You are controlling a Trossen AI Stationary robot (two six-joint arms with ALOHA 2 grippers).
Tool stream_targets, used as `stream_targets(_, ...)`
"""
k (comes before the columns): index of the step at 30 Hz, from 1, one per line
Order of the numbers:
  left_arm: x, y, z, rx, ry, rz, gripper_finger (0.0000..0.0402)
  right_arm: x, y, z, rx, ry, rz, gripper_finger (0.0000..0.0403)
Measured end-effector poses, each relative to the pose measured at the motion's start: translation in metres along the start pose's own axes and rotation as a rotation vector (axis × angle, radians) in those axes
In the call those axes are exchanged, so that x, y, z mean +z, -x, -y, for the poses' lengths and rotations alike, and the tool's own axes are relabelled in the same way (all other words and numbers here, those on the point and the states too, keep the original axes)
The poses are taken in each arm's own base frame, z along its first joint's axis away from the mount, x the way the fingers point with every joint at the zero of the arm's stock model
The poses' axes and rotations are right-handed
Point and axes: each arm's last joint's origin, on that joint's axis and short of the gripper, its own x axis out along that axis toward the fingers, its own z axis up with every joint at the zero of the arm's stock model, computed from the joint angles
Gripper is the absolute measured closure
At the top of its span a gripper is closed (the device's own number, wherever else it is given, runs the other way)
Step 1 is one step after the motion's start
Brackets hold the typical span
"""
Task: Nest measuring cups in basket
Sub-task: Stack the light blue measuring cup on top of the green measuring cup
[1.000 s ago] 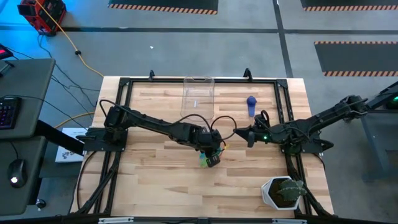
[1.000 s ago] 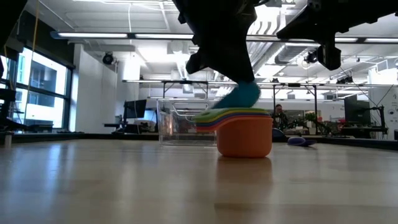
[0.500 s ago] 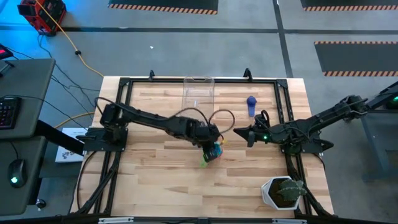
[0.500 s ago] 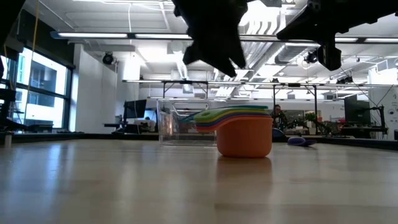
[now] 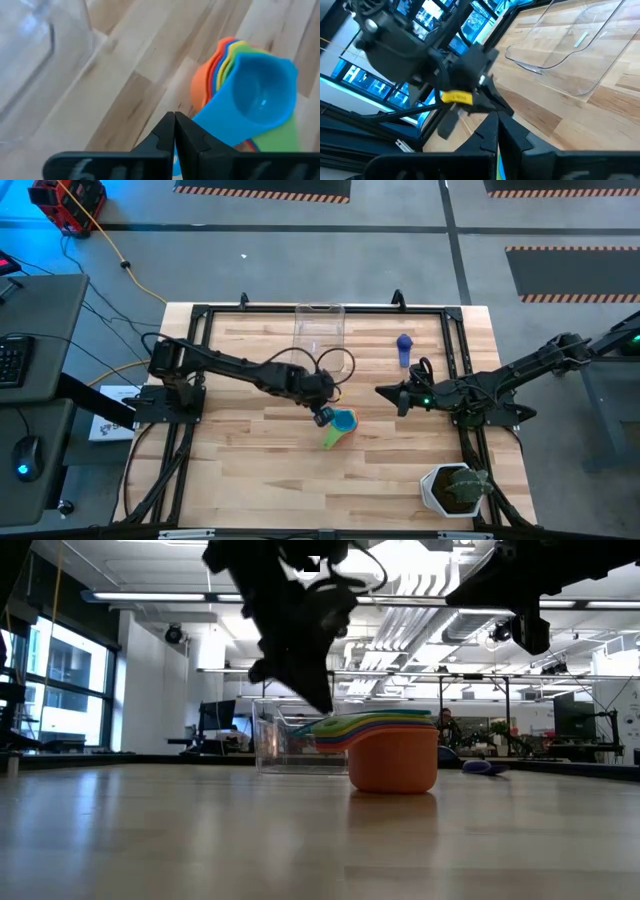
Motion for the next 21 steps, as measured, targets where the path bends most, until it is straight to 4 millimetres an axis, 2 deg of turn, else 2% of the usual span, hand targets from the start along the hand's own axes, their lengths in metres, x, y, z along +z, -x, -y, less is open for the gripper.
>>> stream_targets(3, -0.009, -0.008, -0.004, 0.012, 0.037, 0.018, 0.0401, 0.000, 0.000, 0.001, -0.012, 0.003, 0.012, 0.0402)
stream_targets(10, -0.012, -0.013, -0.006, -0.004, 0.063, 0.032, 0.0401, 0.000, 0.000, 0.001, -0.019, 0.002, 0.019, 0.0402)
stream_targets(21, -0.028, -0.010, 0.014, -0.106, 0.039, -0.061, 0.0401, 0.000, 0.000, 0.001, -0.018, 0.002, 0.016, 0.0402)
